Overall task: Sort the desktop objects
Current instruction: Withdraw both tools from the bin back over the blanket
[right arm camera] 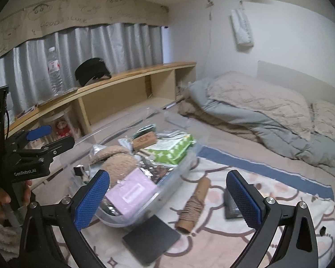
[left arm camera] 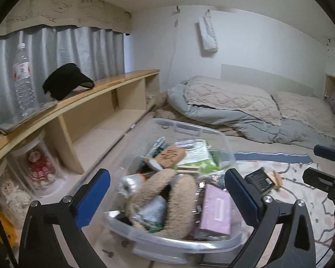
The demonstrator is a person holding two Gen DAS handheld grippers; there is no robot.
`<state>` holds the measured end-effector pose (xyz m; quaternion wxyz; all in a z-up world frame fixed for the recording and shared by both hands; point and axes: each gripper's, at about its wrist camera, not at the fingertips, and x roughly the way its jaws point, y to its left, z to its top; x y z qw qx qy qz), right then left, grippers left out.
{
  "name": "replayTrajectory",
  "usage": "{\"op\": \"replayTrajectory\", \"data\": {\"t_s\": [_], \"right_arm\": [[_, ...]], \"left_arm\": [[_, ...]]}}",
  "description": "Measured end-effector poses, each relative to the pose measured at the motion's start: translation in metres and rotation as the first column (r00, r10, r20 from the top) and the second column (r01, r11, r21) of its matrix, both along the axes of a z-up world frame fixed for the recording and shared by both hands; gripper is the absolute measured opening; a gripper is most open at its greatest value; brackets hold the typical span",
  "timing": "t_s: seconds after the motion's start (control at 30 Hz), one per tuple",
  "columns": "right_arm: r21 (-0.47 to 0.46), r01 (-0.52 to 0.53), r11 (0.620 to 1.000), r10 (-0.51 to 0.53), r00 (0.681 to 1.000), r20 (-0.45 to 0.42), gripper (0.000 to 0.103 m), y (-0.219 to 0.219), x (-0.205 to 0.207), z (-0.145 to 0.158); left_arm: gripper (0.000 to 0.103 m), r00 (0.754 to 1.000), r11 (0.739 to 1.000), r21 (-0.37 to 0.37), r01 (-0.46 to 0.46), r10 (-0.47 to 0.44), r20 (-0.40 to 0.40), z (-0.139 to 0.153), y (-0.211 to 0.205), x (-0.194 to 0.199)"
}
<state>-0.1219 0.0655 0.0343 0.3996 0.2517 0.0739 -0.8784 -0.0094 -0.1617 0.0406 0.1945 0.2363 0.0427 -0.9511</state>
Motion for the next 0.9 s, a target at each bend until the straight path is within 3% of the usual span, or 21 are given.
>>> {"op": "replayTrajectory", "data": {"t_s": [0.63, 0.9], "right_arm": [[-0.058, 0.224, 0.973, -0.227, 0.972, -0.061, 0.103, 0.08, -0.028, -0.014], [-0.085, 0.305, 0.949, -0.306, 0.952, -0.001, 0.103, 0.108, -0.05, -0.027]], "left_arm": [[0.103, 0.99, 0.991, 0.025, 0.133, -0.132, -0.054, 0.001, 0.076, -0.052], [0.103, 0.983, 0.984, 0.022, 0.177, -0.176, -0.059, -0.006, 0.104, -0.069]]}}
